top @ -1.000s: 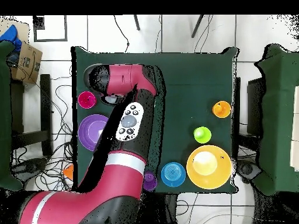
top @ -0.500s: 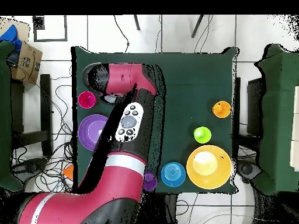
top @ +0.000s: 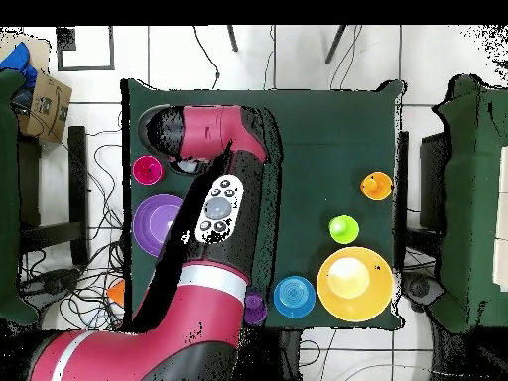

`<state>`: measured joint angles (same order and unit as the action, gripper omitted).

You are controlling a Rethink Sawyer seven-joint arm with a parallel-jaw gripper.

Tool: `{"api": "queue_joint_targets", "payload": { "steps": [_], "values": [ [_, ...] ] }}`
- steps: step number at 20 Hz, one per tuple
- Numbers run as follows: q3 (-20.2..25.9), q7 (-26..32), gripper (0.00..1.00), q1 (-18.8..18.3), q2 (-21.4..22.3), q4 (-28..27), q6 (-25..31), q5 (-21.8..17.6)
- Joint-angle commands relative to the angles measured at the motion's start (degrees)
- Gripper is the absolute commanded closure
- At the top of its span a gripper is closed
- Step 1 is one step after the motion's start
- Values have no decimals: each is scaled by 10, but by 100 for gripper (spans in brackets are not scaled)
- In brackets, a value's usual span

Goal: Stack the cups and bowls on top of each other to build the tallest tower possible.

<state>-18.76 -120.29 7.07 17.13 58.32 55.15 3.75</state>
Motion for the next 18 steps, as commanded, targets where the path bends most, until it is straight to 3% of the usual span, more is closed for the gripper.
{"api": "queue_joint_targets", "payload": {
  "steps": [1, 7, 18],
  "values": [
    [41, -99, 100, 6, -1, 28, -67, 8],
    [42, -103, 100, 8, -2, 44, -86, 11],
    [43, -95, 100, 8, -1, 47, -65, 13]
  ]
}}
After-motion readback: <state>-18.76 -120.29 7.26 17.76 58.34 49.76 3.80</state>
